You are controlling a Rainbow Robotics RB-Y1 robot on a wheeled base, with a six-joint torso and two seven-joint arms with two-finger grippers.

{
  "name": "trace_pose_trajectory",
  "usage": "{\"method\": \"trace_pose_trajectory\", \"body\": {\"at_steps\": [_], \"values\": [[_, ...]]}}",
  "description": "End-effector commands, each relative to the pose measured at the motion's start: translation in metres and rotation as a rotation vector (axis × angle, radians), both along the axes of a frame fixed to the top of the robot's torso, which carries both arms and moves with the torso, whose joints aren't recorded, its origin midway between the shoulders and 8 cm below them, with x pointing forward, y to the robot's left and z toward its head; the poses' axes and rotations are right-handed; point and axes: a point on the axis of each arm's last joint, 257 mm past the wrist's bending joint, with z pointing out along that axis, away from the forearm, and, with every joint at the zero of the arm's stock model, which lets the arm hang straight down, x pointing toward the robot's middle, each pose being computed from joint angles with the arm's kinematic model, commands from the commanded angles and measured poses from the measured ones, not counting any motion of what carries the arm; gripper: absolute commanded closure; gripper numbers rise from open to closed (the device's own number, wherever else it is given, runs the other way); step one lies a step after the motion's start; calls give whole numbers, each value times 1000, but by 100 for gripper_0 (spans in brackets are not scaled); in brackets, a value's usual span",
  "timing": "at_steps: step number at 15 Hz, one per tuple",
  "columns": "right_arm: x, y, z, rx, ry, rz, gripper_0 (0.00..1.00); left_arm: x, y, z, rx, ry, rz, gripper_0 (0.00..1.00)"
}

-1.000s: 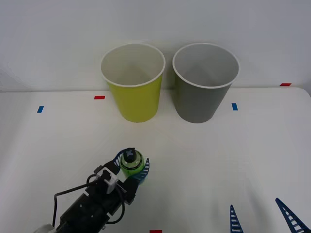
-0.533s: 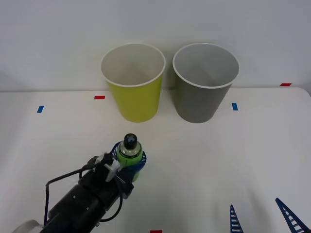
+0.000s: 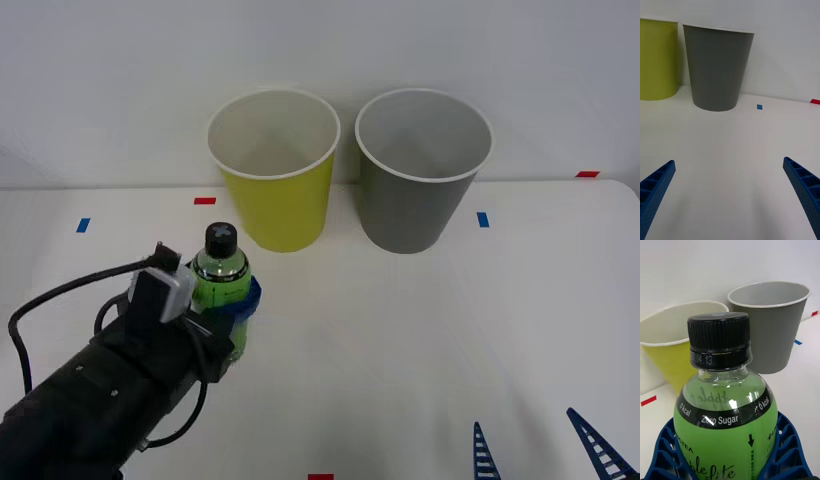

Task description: Put cans in the gray bin and PET bottles in the light green bin.

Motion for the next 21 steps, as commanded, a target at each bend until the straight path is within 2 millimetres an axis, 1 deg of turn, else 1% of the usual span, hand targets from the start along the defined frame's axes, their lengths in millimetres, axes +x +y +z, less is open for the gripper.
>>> {"method": "trace_pose_trajectory", "body": {"at_steps": [1, 3, 4, 7, 9, 11, 12, 13, 17, 19, 20, 21], "values": [[0, 0, 0, 0, 0, 0, 0, 2, 16, 3, -28, 78, 21, 100], [0, 0, 0, 0, 0, 0, 0, 8, 30, 3, -33, 107, 41, 100], [0, 0, 0, 0, 0, 0, 0, 12, 36, 10, -48, 101, 46, 100], [0, 0, 0, 0, 0, 0, 0, 26, 53, 36, -24, 33, 71, 100], [0, 0, 0, 0, 0, 0, 0, 31, 57, 52, -51, 11, 66, 100], [0, 0, 0, 0, 0, 0, 0, 37, 67, 61, -23, 14, 76, 100], [0, 0, 0, 0, 0, 0, 0, 39, 69, 65, -19, 18, 73, 100], [0, 0, 0, 0, 0, 0, 0, 42, 71, 73, -22, 17, 70, 100], [0, 0, 0, 0, 0, 0, 0, 57, 75, 111, 25, -33, 77, 100], [0, 0, 0, 0, 0, 0, 0, 62, 65, 142, 24, -105, 55, 100], [0, 0, 0, 0, 0, 0, 0, 65, 53, 161, 12, -141, 22, 100], [0, 0, 0, 0, 0, 0, 0, 75, 48, 169, -15, -140, -1, 100]]}}
